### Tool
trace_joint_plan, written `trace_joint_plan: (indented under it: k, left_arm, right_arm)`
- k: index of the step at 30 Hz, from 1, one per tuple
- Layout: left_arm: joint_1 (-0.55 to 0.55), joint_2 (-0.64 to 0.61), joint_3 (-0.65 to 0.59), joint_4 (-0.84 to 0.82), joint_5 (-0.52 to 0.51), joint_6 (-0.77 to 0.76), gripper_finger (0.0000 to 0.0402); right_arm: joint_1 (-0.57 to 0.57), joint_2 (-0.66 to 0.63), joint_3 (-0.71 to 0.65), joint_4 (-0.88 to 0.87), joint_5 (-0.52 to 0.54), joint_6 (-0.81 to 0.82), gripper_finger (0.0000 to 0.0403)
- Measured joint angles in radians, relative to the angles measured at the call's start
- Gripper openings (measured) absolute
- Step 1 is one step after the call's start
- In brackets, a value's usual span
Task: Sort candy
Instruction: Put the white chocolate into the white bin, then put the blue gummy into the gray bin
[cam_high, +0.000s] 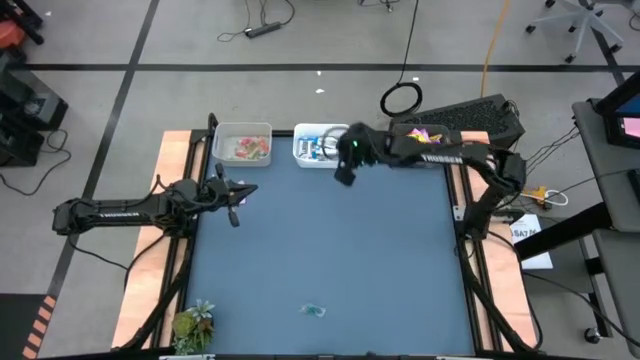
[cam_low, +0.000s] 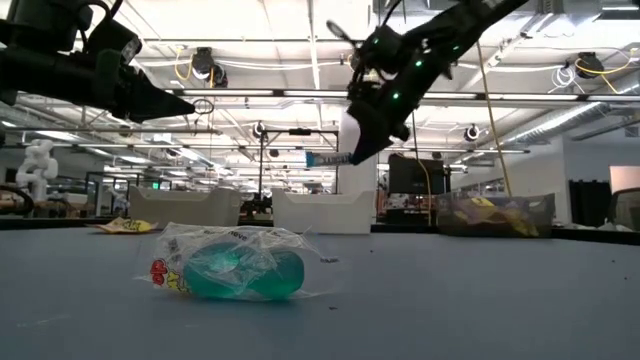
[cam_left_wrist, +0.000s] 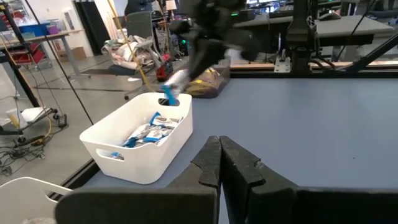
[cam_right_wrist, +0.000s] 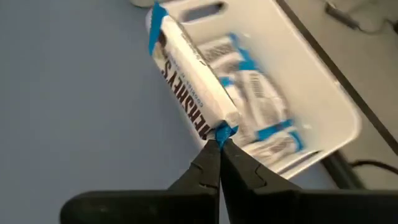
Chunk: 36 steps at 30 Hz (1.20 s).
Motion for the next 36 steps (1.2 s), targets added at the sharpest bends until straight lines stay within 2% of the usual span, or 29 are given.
trace_joint_plan:
  k: [11,19,25,28,34,36]
  left_arm:
    - [0.0,0.0,0.0,0.0,0.0,0.0,0.0007]
    - [0.0,0.0,0.0,-0.002,0.0,0.001,0.0007]
    - [0.0,0.0,0.0,-0.004,0.0,0.001,0.0007]
    - [0.0,0.0,0.0,-0.004,0.0,0.001,0.0007]
    - [0.0,0.001,0.0,-0.003,0.03,0.0,0.0006]
    - [0.0,0.007,0.0,-0.003,0.03,0.0,0.0006]
  right_arm:
    - [-0.172,0.304,0.388,-0.292,-0.137,-0.027,0.0]
    - [-0.21,0.492,0.619,-0.438,-0.187,-0.074,0.0]
    - [-0.211,0.552,0.722,-0.487,-0.179,-0.092,0.0003]
    - [-0.209,0.549,0.732,-0.469,-0.168,-0.11,0.0021]
    - [-0.2,0.545,0.731,-0.479,-0.155,-0.106,0.0096]
    - [-0.193,0.544,0.728,-0.495,-0.153,-0.111,0.0109]
